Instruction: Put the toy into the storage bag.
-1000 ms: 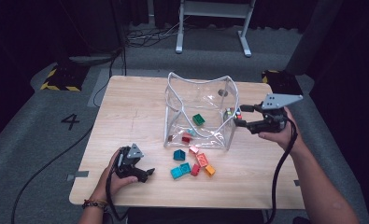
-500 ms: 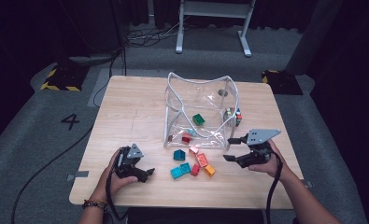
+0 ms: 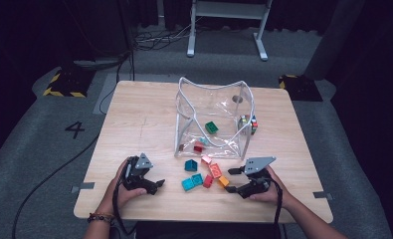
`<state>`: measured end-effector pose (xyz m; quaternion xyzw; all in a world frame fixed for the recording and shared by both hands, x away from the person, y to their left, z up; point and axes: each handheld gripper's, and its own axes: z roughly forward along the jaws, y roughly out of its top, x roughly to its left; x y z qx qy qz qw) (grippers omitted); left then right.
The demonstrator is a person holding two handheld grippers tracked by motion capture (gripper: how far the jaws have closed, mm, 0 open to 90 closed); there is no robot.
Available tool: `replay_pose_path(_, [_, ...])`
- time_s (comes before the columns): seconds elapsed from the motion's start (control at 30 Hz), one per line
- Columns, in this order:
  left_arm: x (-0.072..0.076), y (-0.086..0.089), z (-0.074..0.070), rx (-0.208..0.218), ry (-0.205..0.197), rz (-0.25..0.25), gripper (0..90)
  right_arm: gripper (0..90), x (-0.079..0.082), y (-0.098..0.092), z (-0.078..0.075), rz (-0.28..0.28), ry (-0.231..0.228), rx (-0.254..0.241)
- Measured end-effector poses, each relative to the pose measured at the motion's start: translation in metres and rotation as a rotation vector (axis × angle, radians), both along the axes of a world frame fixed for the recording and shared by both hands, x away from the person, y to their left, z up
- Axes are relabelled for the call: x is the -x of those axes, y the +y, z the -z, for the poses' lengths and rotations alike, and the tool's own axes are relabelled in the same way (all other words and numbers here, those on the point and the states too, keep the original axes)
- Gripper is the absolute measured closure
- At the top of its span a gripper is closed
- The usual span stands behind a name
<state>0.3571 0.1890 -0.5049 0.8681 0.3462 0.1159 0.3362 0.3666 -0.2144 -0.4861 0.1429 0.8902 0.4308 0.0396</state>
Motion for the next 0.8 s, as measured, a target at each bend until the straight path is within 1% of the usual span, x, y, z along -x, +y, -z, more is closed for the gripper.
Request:
replay_pose_path(0.07, [0.000, 0.000, 0.000, -0.001, 0.000, 0.000, 5.1, 34.2, 0.000, 0.005, 0.006, 0.010, -0.004, 0.021])
replay_pose_path(0.1, [0.000, 0.000, 0.000, 0.000, 0.000, 0.000, 5.1, 34.3, 0.000, 0.007, 0.008, 0.012, -0.009, 0.023])
replay_pose_path(0.13, [0.000, 0.000, 0.000, 0.000, 0.000, 0.000, 5.1, 35.9, -0.001, 0.009, 0.010, 0.015, -0.008, 0.027])
replay_pose_path(0.17, [0.000, 0.000, 0.000, 0.000, 0.000, 0.000, 5.1, 37.1, 0.000, 0.011, 0.012, 0.028, -0.012, 0.039])
replay_pose_path(0.2, [0.000, 0.000, 0.000, 0.000, 0.000, 0.000, 5.1, 38.3, 0.000, 0.012, 0.013, 0.036, -0.021, 0.051])
replay_pose_path(0.3, [0.000, 0.000, 0.000, 0.000, 0.000, 0.000, 5.0, 46.4, -0.001, 0.014, 0.016, 0.059, -0.028, 0.067])
replay_pose_path(0.33, [0.000, 0.000, 0.000, 0.000, 0.000, 0.000, 5.1, 49.8, -0.001, 0.014, 0.016, 0.061, -0.027, 0.056])
replay_pose_path(0.37, [0.000, 0.000, 0.000, -0.001, 0.000, 0.000, 5.1, 52.2, -0.001, 0.014, 0.016, 0.069, -0.029, 0.057])
replay_pose_path(0.4, [0.000, 0.000, 0.000, -0.001, 0.000, 0.000, 5.0, 53.8, 0.000, 0.014, 0.016, 0.084, -0.022, 0.064])
replay_pose_path(0.47, [0.000, 0.000, 0.000, -0.001, -0.001, 0.001, 5.1, 62.0, -0.001, 0.012, 0.016, 0.075, -0.041, 0.060])
replay_pose_path(0.53, [0.000, 0.000, 0.000, -0.001, 0.000, 0.000, 5.1, 66.1, 0.000, 0.010, 0.015, 0.071, -0.040, 0.061])
replay_pose_path(0.6, [0.000, 0.000, 0.000, -0.001, -0.001, 0.000, 5.1, 66.7, -0.001, 0.007, 0.014, 0.064, -0.046, 0.068])
replay_pose_path(0.67, [0.000, 0.000, 0.000, -0.001, -0.001, 0.000, 5.1, 66.8, -0.001, 0.003, 0.013, 0.065, -0.039, 0.052])
replay_pose_path(0.7, [0.000, 0.000, 0.000, -0.001, 0.000, 0.000, 5.1, 66.9, -0.002, 0.001, 0.012, 0.058, -0.038, 0.048])
replay_pose_path(0.8, [0.000, 0.000, 0.000, 0.000, -0.001, 0.000, 5.1, 67.0, -0.003, -0.007, 0.007, 0.063, -0.036, 0.038])
